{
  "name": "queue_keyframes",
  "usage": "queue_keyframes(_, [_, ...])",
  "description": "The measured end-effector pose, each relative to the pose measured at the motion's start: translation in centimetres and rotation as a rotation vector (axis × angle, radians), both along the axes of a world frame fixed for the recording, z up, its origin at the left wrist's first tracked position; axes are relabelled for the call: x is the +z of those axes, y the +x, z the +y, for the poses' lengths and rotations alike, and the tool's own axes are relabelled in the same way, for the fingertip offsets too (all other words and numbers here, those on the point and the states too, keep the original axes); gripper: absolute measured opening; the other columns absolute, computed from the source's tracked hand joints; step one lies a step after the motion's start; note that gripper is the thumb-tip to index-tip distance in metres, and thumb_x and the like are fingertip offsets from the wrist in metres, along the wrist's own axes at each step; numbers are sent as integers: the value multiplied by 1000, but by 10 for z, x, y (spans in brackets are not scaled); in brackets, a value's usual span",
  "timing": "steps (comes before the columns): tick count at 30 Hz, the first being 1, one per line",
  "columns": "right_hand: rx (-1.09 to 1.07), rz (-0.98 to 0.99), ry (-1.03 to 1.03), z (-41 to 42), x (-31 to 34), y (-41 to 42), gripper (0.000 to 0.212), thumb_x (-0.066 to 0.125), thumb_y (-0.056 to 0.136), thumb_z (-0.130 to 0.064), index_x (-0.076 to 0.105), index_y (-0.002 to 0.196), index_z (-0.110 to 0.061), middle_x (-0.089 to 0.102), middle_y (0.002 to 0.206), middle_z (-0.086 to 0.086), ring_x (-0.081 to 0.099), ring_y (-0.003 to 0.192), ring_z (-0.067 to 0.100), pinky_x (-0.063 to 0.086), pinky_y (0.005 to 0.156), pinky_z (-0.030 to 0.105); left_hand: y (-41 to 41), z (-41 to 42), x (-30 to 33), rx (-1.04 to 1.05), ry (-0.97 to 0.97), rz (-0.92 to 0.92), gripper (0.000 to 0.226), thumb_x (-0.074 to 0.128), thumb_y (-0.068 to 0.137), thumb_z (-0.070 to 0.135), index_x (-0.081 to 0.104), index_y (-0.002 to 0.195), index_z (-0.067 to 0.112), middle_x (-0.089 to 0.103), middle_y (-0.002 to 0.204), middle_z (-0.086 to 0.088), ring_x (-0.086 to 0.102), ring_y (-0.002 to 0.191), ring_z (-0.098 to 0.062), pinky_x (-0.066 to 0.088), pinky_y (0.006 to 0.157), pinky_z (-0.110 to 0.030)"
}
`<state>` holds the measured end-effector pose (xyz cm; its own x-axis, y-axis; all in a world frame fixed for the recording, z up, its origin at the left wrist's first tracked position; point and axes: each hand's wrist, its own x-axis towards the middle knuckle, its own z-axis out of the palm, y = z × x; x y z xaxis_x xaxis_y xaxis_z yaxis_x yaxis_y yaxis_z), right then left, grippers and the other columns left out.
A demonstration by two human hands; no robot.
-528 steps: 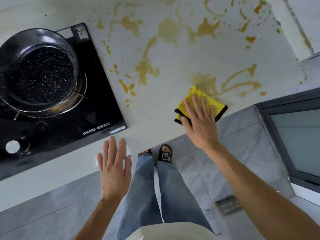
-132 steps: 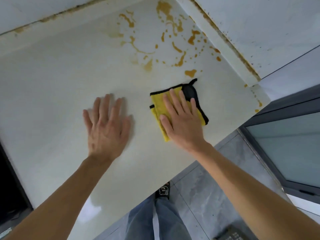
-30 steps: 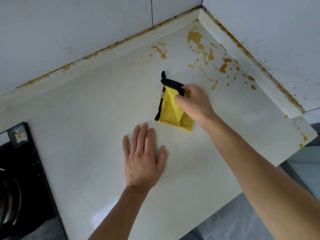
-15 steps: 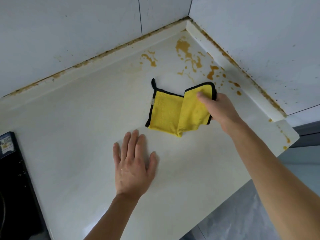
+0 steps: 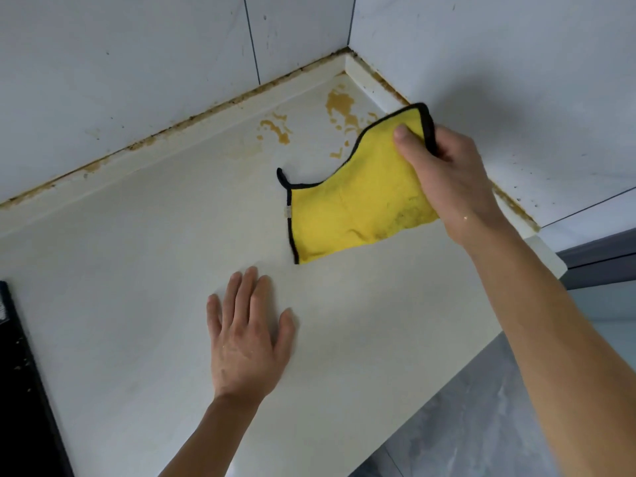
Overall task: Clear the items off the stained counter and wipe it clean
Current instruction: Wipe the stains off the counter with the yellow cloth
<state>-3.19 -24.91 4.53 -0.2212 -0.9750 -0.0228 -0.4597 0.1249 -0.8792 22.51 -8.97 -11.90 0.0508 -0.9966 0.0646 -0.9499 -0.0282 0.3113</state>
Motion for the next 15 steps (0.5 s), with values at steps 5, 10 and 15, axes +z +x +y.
queue_keyframes(5, [123,195,-149,-7,47,18,46,58,101,-43,35,74,-14,28,66,-2,29,59,12,22,53,28,1,0,-2,3,22,7,64,50,98,50,50,151,14,39,168,-3,27,161,-26,17,130,-57])
queue_keyframes(10, [144,314,-246,-2,66,46,51,58,100,-42,29,65,-19,32,54,-1,35,51,15,22,47,22,2,1,-3,1,27,13,66,49,98,52,52,151,13,41,167,-3,27,161,-25,17,130,-58])
queue_keyframes(15, [381,539,-56,26,10,88,39,55,102,-47,53,76,-17,65,71,8,66,79,33,32,62,36,1,0,-2,-7,23,1,65,48,98,51,52,150,11,41,167,-5,28,160,-27,18,130,-57])
